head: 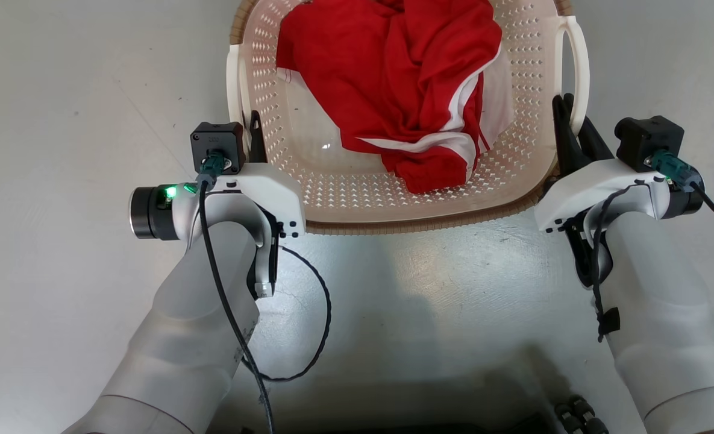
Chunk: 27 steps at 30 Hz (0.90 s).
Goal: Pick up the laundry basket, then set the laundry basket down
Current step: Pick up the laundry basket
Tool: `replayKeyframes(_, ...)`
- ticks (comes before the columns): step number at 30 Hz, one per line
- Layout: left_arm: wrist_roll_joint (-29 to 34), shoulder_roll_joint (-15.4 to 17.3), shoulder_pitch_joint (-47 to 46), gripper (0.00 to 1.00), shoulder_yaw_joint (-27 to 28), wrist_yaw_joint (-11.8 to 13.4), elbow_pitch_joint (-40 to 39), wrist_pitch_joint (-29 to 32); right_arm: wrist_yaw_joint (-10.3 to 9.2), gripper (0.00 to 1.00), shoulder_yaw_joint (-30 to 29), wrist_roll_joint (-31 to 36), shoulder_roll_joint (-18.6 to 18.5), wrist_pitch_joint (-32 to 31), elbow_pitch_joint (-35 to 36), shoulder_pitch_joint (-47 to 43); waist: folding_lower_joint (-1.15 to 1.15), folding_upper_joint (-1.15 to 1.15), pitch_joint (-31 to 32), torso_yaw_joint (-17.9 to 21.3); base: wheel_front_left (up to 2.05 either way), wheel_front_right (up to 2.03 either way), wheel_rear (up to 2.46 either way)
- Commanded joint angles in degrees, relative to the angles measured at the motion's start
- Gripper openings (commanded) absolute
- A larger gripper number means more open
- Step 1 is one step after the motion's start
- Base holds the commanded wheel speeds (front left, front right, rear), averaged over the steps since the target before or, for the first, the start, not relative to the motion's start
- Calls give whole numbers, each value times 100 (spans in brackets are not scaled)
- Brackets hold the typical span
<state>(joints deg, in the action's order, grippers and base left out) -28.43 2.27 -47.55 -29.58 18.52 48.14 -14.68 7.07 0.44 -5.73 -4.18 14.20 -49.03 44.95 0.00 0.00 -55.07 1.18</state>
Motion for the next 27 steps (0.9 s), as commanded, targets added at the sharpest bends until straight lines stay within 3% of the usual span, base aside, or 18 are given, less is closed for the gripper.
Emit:
replayKeyframes(1, -35, 61, 37, 0, 35, 60, -81, -32, 42, 0, 146, -29, 126, 80, 50, -220, 0, 0, 15, 6, 0, 0, 0)
replayKeyframes(14, -350, 61, 73, 0, -198, 107, 115, -32, 42, 0, 252, -67, 129, 80, -293, -256, 0, 0, 335, 13, 0, 0, 0)
replayKeyframes(27, -723, 61, 416, 0, -268, 63, 581, -32, 42, 0, 448, -311, 130, 80, -968, -292, 0, 0, 1270, -1, 0, 0, 0)
